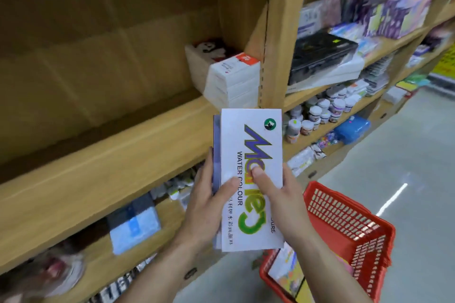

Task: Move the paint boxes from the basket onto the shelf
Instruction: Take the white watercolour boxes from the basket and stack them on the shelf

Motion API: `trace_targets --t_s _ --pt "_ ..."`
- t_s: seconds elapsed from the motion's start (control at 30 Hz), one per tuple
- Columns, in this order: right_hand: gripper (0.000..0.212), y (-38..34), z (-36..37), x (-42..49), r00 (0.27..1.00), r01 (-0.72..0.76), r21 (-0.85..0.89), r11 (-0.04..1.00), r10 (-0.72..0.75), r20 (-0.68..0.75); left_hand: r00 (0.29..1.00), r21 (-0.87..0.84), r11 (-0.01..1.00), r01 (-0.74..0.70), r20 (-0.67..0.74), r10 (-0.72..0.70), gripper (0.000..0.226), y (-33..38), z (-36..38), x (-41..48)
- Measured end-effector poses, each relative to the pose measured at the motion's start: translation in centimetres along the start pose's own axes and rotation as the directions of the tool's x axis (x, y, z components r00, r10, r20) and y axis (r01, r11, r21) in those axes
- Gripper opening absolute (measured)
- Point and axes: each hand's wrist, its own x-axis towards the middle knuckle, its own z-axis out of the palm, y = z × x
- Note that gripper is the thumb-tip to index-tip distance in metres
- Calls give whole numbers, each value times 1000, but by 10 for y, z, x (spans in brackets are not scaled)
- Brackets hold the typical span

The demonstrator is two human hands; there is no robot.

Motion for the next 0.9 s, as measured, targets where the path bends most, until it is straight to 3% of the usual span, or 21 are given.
trace_targets --t_s 0.2,0.37,0.53,0.6,0.7,0.83,0.9 --pt "47 -27 94 50 990 0 -25 1000 3 144 974 214 973 -90 -186 131 56 54 -76 21" --pt "40 -32 135 96 979 9 -83 997 8 205 963 258 966 -15 -257 84 97 70 -110 59" --pt "33 -31 143 143 970 -77 -161 984 111 215 953 202 975 88 -302 -23 100 62 -124 92" --pt "29 -30 143 160 960 -109 -222 969 161 228 947 64 991 118 -308 -93 89 56 -128 105" --pt "25 -26 142 180 926 -179 -155 972 220 307 944 -67 989 130 -296 -144 69 45 -137 122" --pt "37 -14 140 181 889 -229 -103 968 252 383 965 17 994 112 -239 -105 52 42 -147 125" --pt "41 -6 134 176 895 -235 -103 967 256 365 960 73 993 98 -268 -75 60 46 -152 120"
